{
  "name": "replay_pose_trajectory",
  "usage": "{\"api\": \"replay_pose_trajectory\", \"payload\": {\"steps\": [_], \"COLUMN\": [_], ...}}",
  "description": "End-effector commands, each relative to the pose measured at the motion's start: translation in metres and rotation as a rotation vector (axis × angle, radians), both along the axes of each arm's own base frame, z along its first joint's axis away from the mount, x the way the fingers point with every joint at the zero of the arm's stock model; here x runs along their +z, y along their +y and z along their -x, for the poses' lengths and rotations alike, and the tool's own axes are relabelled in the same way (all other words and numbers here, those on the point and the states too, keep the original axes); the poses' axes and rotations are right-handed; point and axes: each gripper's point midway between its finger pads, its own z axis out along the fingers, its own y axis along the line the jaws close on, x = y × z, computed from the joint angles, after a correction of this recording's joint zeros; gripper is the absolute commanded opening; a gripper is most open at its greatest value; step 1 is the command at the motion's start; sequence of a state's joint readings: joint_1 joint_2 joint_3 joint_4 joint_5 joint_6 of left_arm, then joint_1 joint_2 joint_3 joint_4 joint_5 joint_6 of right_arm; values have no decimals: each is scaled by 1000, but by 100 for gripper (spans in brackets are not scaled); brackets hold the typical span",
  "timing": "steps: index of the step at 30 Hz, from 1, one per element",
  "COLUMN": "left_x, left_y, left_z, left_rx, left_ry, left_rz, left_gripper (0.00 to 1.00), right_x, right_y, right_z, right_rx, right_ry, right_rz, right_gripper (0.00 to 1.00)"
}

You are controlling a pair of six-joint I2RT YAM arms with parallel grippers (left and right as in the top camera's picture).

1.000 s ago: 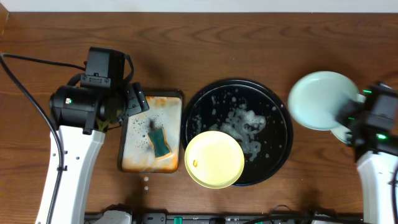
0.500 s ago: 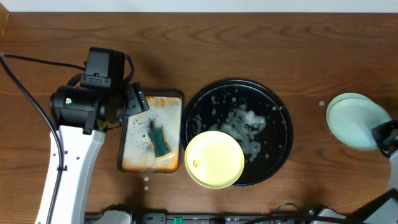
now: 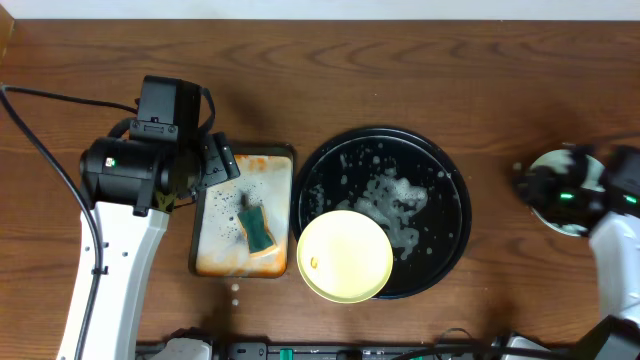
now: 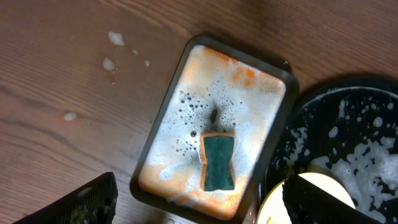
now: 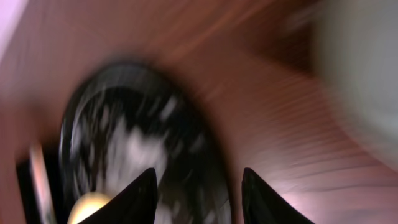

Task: Clean dirty plates on tray and stack at the side
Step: 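Move the right gripper to the yellow plate rim and grip it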

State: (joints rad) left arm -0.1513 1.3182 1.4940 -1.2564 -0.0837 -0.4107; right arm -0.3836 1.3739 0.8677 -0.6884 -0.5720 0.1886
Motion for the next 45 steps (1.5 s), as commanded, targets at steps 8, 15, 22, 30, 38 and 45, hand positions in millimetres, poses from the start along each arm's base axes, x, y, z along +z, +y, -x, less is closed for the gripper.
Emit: {"api": "replay_pose_trajectory", "payload": {"steps": [8, 15, 22, 30, 38, 45], "left_x": [2, 2, 2, 2, 2, 2], "left_y": [2, 2, 2, 2, 2, 2], "left_z": [1, 1, 1, 1, 1, 1], "left_rx": [-1, -1, -1, -1, -1, -1], "left_ry": [-4, -4, -4, -4, -4, -4], "left_rz": [-5, -5, -5, -5, -5, -5], "left_gripper": [86, 86, 86, 86, 86, 86], "right_x": [-25, -58, -88, -96, -74, -45], "right_y": [143, 167, 203, 203, 158, 125], "right_z": [60, 76, 68, 60, 21, -8], "right_rx": [632, 696, 860, 874, 571, 404], "right_ry": [121, 215, 154, 135, 104, 8], "right_rz": [243, 402, 356, 366, 535, 600], "right_gripper": [55, 46, 40, 5, 1, 1]}}
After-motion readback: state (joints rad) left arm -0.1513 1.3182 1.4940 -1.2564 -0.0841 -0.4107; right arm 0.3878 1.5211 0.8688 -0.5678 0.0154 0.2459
